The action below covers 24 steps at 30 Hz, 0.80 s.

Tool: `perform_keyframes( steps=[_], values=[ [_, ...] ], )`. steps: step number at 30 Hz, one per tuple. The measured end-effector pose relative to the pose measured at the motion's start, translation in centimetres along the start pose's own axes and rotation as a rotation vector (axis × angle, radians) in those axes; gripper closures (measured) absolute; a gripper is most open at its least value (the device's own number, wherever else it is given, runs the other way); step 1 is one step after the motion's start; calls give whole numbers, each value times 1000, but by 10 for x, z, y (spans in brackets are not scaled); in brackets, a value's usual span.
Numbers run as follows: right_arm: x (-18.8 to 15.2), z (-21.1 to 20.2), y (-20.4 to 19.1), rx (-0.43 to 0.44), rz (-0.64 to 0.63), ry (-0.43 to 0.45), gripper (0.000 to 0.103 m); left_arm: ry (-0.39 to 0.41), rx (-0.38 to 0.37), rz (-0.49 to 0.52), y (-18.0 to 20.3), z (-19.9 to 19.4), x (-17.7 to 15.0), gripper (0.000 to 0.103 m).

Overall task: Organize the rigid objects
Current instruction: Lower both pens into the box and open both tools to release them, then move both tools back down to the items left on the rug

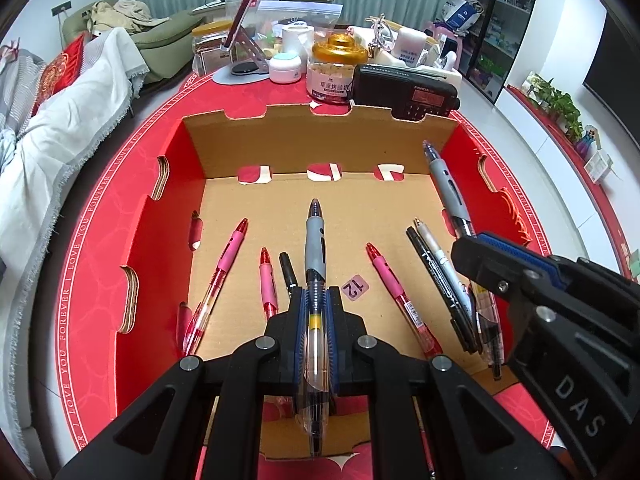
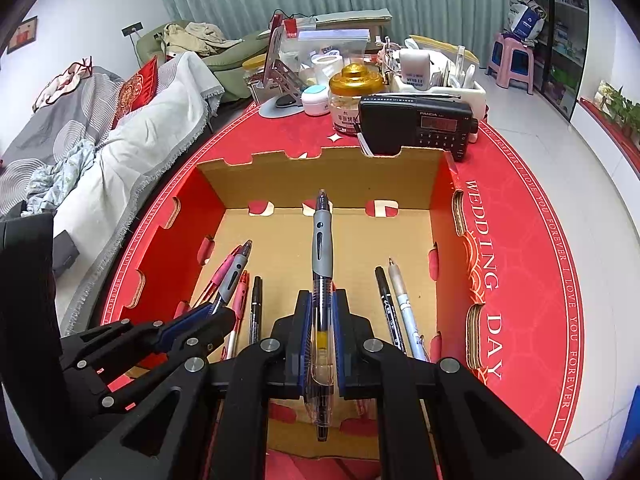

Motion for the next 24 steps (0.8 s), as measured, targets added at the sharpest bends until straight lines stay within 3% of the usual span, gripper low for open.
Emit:
perform_keyframes(
  steps=[4,6,8,12,16,21,24],
  values=[
    [-1,4,1,11,14,-25,92,-31,-5,-14,-3,7,0,90],
    [0,5,2,-1,15,-24,92,-33,4,-11,-4,8,-2,80],
    [0,5,3,-3,20,-28,92,-37,11,-10,-5,9,-5,62],
    [-4,-6,6,-12,25,-8,92,-18,-11,-31,-9,1,-9,62],
    [-22,-44,11,-10,39,75,92,64,-80,-59,-14,-33,-23,62],
    [-73,-73,18,-11,24,86,92,106,-147,-87,-13,-75,-70,62],
    [-109,-69,25,-13,19,24,92,83,-160,-66,3,-86,-109,62]
  ],
)
Point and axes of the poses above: each gripper's, at about its wrist camera, not at the fingertips, and z roughly the way its jaws point, y to its right, x to its top, the point moved 5 cm from there along z, roughly the way its jaws point, and after that the axes turned 3 degrees about -y, right-handed, at the moved point
